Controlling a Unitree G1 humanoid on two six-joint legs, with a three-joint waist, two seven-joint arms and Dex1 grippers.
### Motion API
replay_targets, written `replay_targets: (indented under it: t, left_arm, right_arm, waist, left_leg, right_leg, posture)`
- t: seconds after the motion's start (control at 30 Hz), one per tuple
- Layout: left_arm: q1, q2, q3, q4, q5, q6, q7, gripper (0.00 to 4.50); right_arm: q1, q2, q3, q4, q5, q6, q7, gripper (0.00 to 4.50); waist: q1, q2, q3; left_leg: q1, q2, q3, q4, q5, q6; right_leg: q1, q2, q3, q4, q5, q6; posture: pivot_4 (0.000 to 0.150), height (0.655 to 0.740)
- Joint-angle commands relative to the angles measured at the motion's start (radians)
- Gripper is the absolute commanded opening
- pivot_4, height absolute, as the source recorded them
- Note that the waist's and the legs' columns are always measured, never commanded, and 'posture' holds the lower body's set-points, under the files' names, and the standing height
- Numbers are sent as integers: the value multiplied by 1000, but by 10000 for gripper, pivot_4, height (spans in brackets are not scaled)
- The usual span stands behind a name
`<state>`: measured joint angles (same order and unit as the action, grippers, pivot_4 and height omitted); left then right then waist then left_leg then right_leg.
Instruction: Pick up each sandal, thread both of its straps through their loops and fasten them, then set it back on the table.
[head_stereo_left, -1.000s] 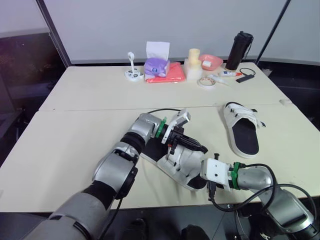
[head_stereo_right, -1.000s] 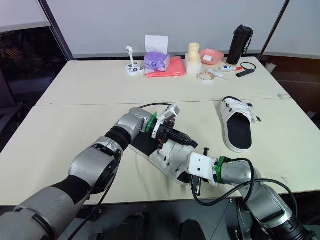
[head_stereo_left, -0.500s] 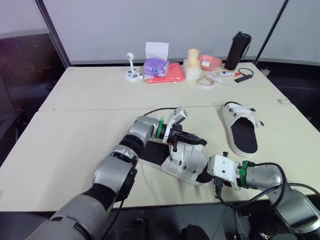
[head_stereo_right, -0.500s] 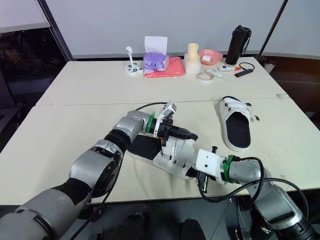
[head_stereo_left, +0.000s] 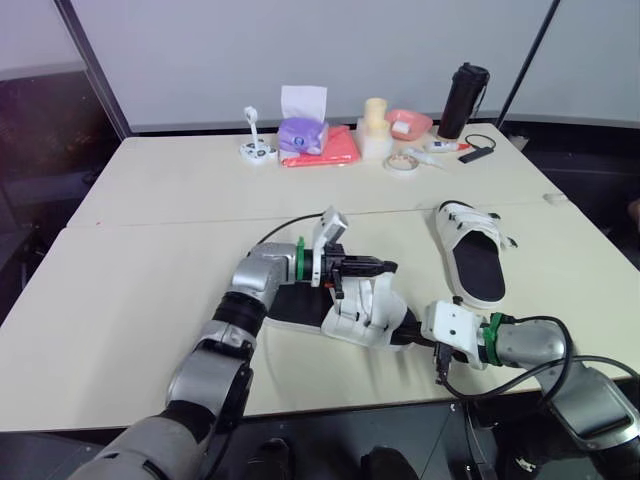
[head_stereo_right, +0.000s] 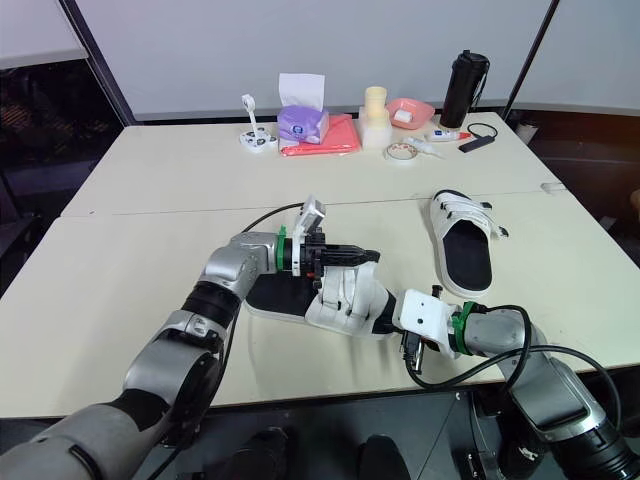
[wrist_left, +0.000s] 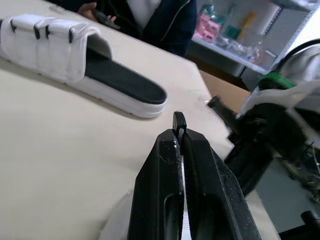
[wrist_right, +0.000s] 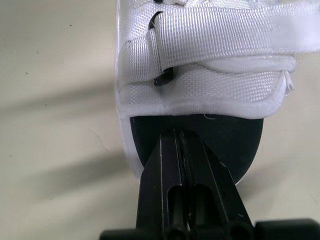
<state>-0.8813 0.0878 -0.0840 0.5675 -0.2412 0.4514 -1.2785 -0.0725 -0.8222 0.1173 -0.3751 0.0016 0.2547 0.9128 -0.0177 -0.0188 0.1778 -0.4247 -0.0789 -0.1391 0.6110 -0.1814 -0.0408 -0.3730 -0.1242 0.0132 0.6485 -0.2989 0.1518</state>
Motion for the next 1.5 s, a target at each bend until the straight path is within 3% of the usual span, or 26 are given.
replay_targets:
  t: [0.03, 0.57, 1.07, 1.5]
  left_arm:
    - [51, 22, -39, -139, -33, 43, -11, 401]
    - [111, 87, -28, -322, -209, 118, -49, 401]
    - [58, 49, 20, -107, -182, -85, 108, 401]
    - [52, 51, 19, -16, -168, -141, 113, 401]
  right_arm:
    - [22, 30, 60, 42, -25, -17, -12, 0]
    - [11, 72, 97, 112, -71, -43, -31, 0]
    - [20, 60, 93, 101, -63, -40, -11, 0]
    - [36, 52, 88, 89, -60, -37, -9, 0]
  waist:
    - [0, 0, 0]
    - [-1, 0, -1]
    - [2, 0, -1]
    - [3, 0, -1]
  left_leg:
    - [0, 0, 0, 0, 0, 0]
    - [5, 6, 0, -1, 0, 0]
    - [5, 6, 0, -1, 0, 0]
    - [5, 6, 0, -1, 0, 0]
  right_leg:
    - [0, 0, 0, 0, 0, 0]
    - [2, 5, 3, -1, 2, -4]
    - [2, 5, 3, -1, 2, -5]
    - [2, 5, 3, -1, 2, -4]
  posture:
    - [1500, 7400]
    - [1500, 7400]
    - [1500, 7400]
    - [1500, 7400]
